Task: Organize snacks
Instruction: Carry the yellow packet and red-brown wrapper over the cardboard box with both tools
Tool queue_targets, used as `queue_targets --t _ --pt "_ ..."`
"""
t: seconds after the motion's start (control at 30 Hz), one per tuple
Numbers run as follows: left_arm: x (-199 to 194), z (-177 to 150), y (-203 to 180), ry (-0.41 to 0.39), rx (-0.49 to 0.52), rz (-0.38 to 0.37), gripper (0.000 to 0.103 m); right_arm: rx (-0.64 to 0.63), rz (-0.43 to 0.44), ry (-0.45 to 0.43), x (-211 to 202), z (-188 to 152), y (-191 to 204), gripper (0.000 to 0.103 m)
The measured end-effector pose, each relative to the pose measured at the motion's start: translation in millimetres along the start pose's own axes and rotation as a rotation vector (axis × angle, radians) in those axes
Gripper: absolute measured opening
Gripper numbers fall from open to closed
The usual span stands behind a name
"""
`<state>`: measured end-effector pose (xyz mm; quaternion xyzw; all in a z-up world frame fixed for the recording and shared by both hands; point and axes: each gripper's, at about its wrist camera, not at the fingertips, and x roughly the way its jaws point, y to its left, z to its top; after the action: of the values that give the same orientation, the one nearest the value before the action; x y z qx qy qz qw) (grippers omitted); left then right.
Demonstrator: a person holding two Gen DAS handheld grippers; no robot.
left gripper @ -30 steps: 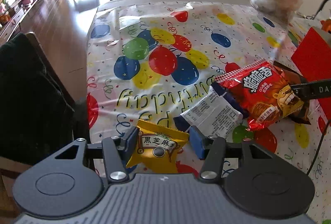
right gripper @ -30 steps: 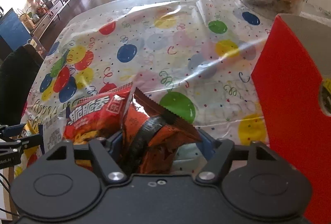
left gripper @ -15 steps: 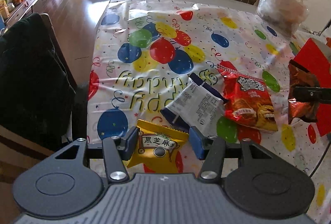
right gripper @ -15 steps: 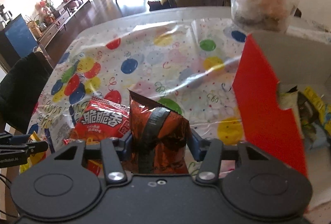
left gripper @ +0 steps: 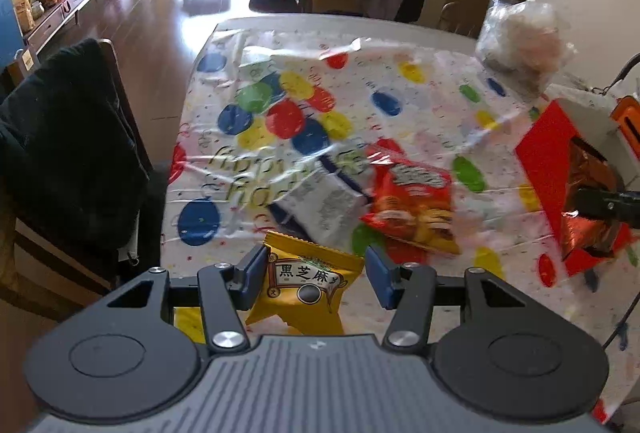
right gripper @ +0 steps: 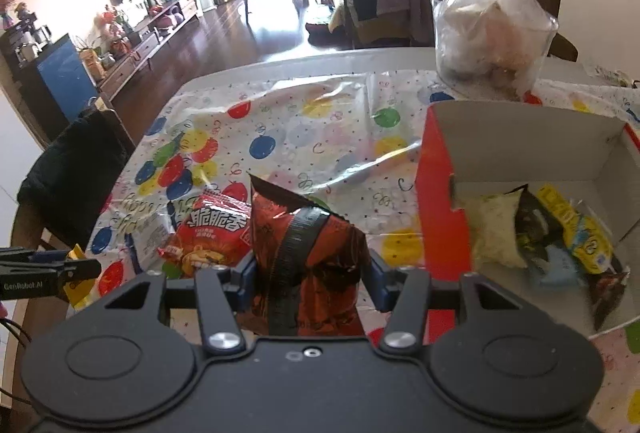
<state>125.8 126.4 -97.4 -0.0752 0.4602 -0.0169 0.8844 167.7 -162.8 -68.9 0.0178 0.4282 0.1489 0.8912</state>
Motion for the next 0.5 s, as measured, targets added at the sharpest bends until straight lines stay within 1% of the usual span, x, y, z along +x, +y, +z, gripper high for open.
queue_targets --t 0.17,0.27,0.4,0.5 --pt "-26 4 -30 -0.042 -0.008 -0.02 0.053 0.009 0.034 -0.017 -26 -1 -17 0.052" --pt "-39 8 -53 -0.063 -0.001 -0.025 0.053 0.009 0.05 -0.022 -39 -1 -30 0.052" --pt "-50 13 -86 -0.083 -0.001 -0.041 0.053 0.007 0.068 -0.026 -56 0 -53 0.052" --pt "-55 16 -115 -0.104 0.004 -0.048 0.053 0.0 0.061 -0.044 -69 2 -73 0.052"
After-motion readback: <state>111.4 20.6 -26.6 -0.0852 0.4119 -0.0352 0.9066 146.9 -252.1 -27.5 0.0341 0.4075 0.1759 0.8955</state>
